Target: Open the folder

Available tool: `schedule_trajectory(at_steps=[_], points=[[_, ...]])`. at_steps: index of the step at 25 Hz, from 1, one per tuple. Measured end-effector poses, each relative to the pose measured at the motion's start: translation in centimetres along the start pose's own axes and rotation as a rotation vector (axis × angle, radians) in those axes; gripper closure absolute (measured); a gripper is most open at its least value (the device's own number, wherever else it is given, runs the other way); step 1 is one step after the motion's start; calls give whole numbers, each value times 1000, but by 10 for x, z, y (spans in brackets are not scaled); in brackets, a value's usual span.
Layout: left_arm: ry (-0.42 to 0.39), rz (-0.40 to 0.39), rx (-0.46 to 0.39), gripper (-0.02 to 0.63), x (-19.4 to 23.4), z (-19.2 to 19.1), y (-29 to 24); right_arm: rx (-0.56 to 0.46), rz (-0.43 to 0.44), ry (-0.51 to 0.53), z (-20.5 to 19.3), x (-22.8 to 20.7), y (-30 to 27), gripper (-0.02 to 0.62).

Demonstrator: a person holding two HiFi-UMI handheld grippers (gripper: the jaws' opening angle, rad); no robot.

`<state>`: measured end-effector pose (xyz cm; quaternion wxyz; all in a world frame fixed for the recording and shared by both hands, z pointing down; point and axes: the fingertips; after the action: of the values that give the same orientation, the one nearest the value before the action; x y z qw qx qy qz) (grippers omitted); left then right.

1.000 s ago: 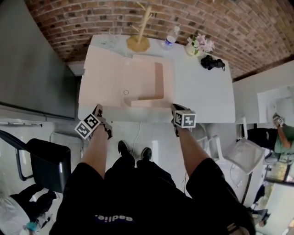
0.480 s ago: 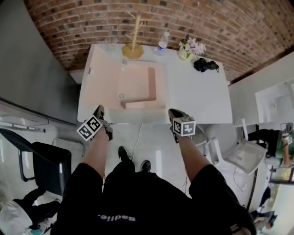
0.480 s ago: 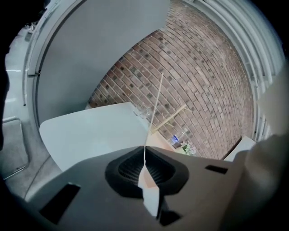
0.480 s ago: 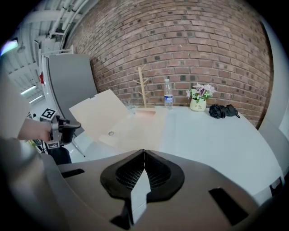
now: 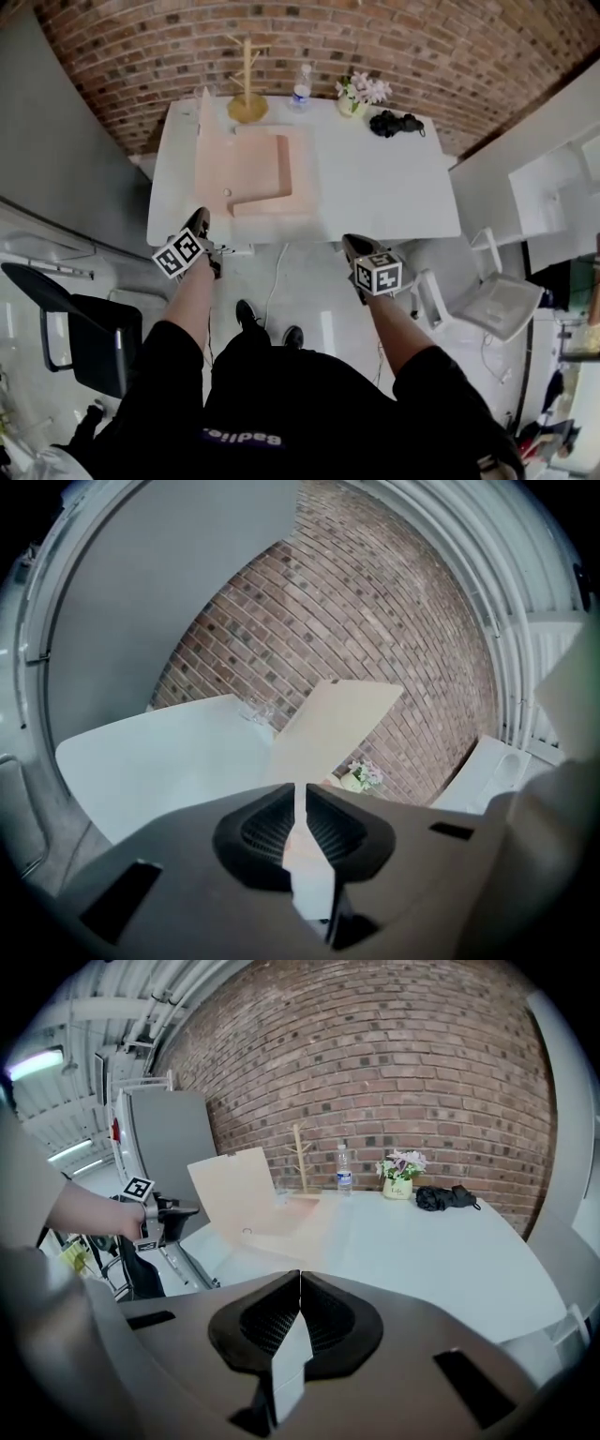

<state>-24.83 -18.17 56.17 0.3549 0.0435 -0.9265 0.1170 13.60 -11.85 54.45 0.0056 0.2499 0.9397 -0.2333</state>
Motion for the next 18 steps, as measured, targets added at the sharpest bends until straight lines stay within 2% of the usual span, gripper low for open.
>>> schedule_trajectory(at_steps=[8,11,18], points=[[-30,-128,-16,578,-76,-11,33,-99,57,-38,15,4,43,565],[-29,-217,-35,590,-120,-10,61,-155,106,-52,29,23,56,565],[-141,-420,-34,603,-226,-10,141,-284,233,-103,64,71,95,566]])
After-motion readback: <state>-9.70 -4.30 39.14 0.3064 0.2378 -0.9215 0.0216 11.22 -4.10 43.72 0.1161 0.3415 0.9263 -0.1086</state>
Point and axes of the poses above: the fingertips, and each gripper's own axes: y backward along the fingers, x to its left, z out of its top, and after that the axes turned 11 degrees about -x, right-handed
